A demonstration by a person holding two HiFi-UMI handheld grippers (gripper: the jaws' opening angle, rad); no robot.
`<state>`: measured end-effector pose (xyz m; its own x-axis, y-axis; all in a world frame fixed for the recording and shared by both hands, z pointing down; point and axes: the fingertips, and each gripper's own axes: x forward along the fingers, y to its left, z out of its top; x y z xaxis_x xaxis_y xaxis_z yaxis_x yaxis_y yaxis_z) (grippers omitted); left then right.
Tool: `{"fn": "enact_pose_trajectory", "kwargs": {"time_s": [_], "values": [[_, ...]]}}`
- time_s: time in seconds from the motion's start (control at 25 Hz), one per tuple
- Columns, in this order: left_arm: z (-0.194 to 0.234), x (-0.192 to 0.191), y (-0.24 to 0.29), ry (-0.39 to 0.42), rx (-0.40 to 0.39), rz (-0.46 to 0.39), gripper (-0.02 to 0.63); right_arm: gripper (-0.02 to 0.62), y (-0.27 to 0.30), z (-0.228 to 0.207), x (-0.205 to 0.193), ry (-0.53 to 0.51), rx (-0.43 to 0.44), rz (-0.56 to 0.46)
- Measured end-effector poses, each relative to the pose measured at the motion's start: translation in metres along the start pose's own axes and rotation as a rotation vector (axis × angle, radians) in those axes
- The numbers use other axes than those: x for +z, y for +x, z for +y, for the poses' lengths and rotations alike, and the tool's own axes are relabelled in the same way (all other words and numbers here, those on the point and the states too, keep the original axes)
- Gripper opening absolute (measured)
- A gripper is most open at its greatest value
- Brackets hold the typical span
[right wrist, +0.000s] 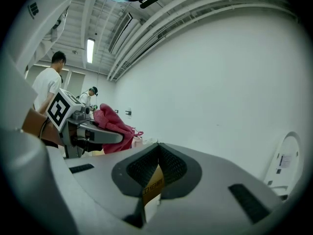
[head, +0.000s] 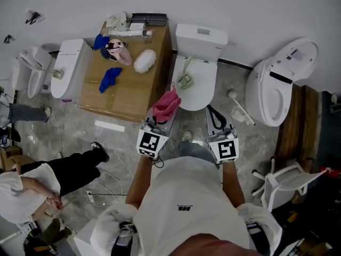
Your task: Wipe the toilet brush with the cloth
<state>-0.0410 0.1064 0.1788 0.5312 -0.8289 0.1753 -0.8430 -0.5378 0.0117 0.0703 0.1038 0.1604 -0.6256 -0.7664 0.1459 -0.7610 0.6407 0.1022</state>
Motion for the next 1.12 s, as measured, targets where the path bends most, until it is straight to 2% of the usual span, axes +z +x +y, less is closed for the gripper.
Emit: {"fn": "enact_pose_trajectory", "kwargs": {"time_s": [0.32, 0.6, 0.88, 1.12], "values": [[0.018, -0.04, 0.057, -0.018, 0.05, 0.058, 0.077, -0.003, 0.038, -0.037, -0.046, 0.014, 0.065, 0.026], [0.04, -0.088, 0.097, -0.059, 0.084, 0.111, 0.078, -0.003, 0.07, -0.056, -0.1, 0.036, 0.081, 0.067], [0.063, -0.143, 0.122, -0.077, 0.089, 0.178, 0.078, -0.003, 0.101, -0.058, -0.149, 0.044, 0.103, 0.133], [0.082, -0.19, 0.149, -0.079, 0.076, 0.2, 0.078, -0.003, 0.137, -0.062, -0.2, 0.035, 0.107, 0.167]]}}
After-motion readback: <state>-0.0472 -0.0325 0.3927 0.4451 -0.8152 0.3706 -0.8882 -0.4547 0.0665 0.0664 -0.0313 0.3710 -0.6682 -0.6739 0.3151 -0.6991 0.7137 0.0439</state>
